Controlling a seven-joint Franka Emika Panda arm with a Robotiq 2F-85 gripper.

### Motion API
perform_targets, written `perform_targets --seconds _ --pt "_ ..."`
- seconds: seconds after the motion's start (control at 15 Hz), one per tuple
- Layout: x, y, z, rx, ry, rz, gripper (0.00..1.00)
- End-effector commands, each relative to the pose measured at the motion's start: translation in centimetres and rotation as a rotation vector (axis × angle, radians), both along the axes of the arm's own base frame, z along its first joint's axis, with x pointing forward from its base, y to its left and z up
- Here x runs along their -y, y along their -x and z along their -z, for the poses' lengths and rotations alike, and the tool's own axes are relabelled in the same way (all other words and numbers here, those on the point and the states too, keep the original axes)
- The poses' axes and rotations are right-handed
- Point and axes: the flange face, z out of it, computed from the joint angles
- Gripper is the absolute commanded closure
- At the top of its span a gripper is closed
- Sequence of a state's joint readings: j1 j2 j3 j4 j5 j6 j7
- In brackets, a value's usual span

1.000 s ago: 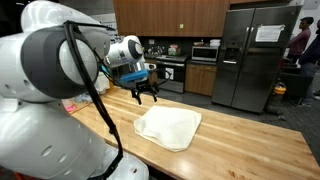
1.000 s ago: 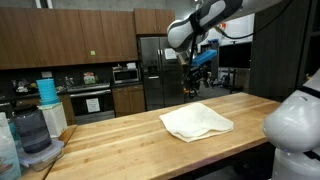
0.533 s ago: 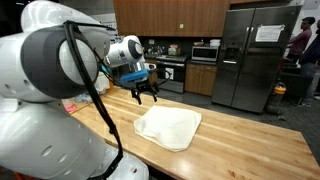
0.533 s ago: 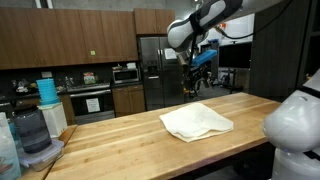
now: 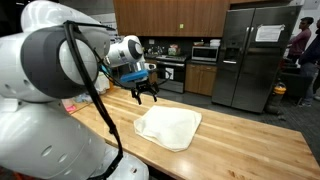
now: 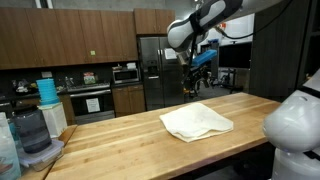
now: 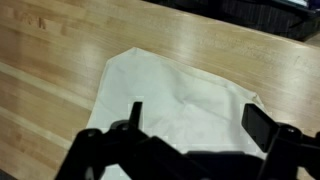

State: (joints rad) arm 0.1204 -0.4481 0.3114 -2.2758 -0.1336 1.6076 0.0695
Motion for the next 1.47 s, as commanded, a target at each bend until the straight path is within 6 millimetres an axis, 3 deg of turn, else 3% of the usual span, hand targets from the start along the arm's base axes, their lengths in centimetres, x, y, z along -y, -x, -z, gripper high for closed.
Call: perform_targets --seconds 0.0,0.27,0.53,0.93,1.4 --pt "0.0 0.0 0.0 -0.001 0.000 0.000 0.00" --pt "-0.9 -0.5 0.4 -0.002 -0.051 -0.014 0.00" --pt "-3.3 -1.5 1.0 0.018 -0.134 -0.031 0.00" --pt "-6.0 -4.2 1.7 0.075 -0.181 -0.021 0.00" --pt "-10.0 -7.0 -0.2 0.095 -0.234 0.032 0.00"
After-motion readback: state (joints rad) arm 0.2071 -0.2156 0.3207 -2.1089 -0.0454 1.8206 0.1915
